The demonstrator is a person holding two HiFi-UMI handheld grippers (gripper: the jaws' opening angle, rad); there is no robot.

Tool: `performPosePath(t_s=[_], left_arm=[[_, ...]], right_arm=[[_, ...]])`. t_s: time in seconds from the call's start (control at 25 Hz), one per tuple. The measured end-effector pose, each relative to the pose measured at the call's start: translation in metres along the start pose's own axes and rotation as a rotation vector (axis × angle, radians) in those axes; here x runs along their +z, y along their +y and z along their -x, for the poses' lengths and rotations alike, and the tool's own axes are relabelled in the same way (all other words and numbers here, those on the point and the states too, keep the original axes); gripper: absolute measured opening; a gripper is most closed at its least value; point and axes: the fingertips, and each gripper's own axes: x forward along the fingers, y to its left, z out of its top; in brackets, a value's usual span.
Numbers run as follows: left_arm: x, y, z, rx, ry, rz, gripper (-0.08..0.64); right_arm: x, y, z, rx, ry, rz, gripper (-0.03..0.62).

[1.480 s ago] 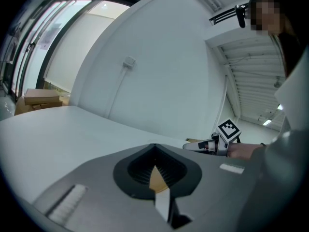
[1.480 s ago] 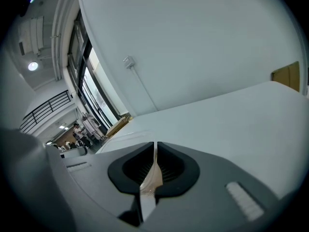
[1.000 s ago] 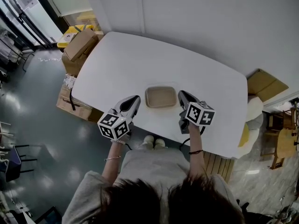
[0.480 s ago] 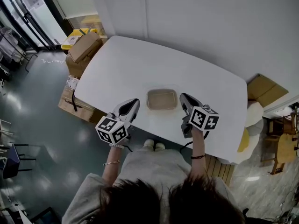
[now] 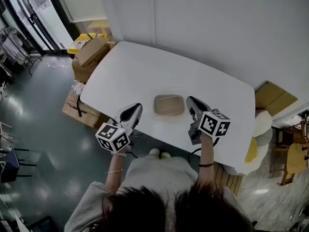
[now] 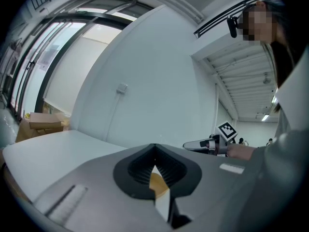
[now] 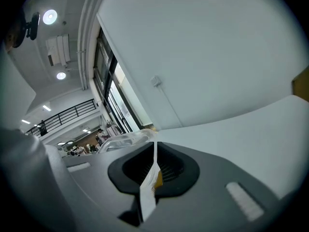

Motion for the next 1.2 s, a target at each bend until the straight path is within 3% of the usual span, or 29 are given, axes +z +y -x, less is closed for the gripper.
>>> performPosePath(t_s=[0.64, 1.2], left_arm=[[0.043, -0.017, 0.018, -0.025, -0.078, -0.049, -0.009], [0.047, -0.027, 0.008, -0.051, -0.074, -0.056, -0.009]], right_arm=[[0.027, 0.032, 0.022, 0.059, -0.051, 0.044, 0.032], [0.036, 0.025, 0.032, 0.051, -0.082, 0.045, 0.029]])
